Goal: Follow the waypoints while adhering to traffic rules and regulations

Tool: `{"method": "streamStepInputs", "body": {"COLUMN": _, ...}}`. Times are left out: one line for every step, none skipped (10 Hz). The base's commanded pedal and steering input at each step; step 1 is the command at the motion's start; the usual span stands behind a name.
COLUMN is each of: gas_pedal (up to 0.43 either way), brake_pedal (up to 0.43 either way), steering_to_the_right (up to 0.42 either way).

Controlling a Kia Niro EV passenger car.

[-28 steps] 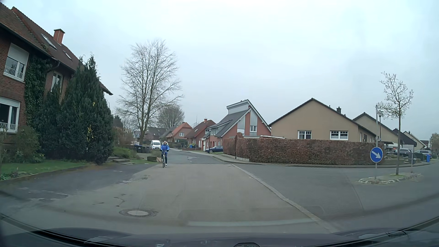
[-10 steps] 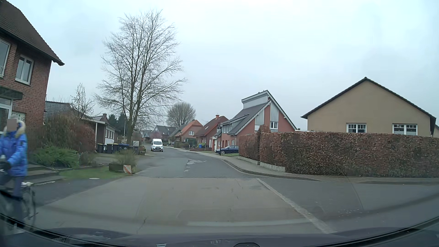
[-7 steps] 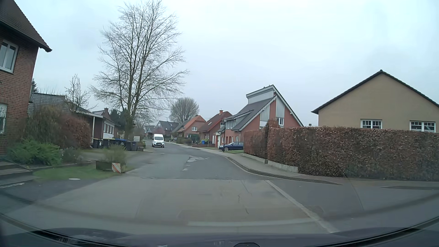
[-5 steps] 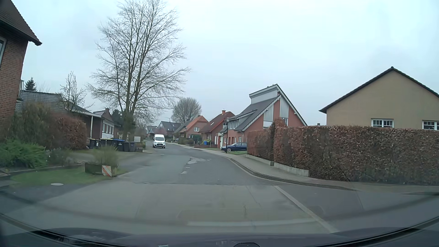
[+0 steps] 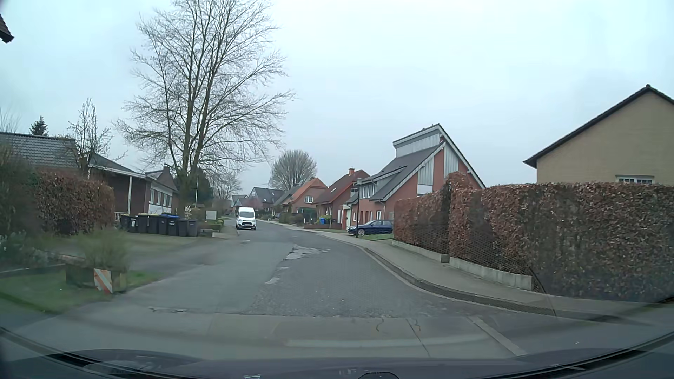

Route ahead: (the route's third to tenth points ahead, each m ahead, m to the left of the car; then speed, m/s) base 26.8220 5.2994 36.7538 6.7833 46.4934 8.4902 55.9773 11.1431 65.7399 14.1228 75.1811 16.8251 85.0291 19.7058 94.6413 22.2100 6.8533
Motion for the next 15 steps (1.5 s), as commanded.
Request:
{"method": "streamStepInputs", "body": {"gas_pedal": 0.209, "brake_pedal": 0.000, "steering_to_the_right": -0.023}}
{"method": "streamStepInputs", "body": {"gas_pedal": 0.209, "brake_pedal": 0.000, "steering_to_the_right": -0.021}}
{"method": "streamStepInputs", "body": {"gas_pedal": 0.209, "brake_pedal": 0.000, "steering_to_the_right": -0.019}}
{"method": "streamStepInputs", "body": {"gas_pedal": 0.209, "brake_pedal": 0.000, "steering_to_the_right": -0.019}}
{"method": "streamStepInputs", "body": {"gas_pedal": 0.209, "brake_pedal": 0.000, "steering_to_the_right": -0.020}}
{"method": "streamStepInputs", "body": {"gas_pedal": 0.209, "brake_pedal": 0.000, "steering_to_the_right": -0.019}}
{"method": "streamStepInputs", "body": {"gas_pedal": 0.209, "brake_pedal": 0.000, "steering_to_the_right": -0.020}}
{"method": "streamStepInputs", "body": {"gas_pedal": 0.209, "brake_pedal": 0.000, "steering_to_the_right": -0.020}}
{"method": "streamStepInputs", "body": {"gas_pedal": 0.209, "brake_pedal": 0.000, "steering_to_the_right": -0.019}}
{"method": "streamStepInputs", "body": {"gas_pedal": 0.220, "brake_pedal": 0.000, "steering_to_the_right": -0.019}}
{"method": "streamStepInputs", "body": {"gas_pedal": 0.220, "brake_pedal": 0.000, "steering_to_the_right": -0.019}}
{"method": "streamStepInputs", "body": {"gas_pedal": 0.220, "brake_pedal": 0.000, "steering_to_the_right": -0.019}}
{"method": "streamStepInputs", "body": {"gas_pedal": 0.220, "brake_pedal": 0.000, "steering_to_the_right": -0.018}}
{"method": "streamStepInputs", "body": {"gas_pedal": 0.220, "brake_pedal": 0.000, "steering_to_the_right": -0.019}}
{"method": "streamStepInputs", "body": {"gas_pedal": 0.220, "brake_pedal": 0.000, "steering_to_the_right": -0.018}}
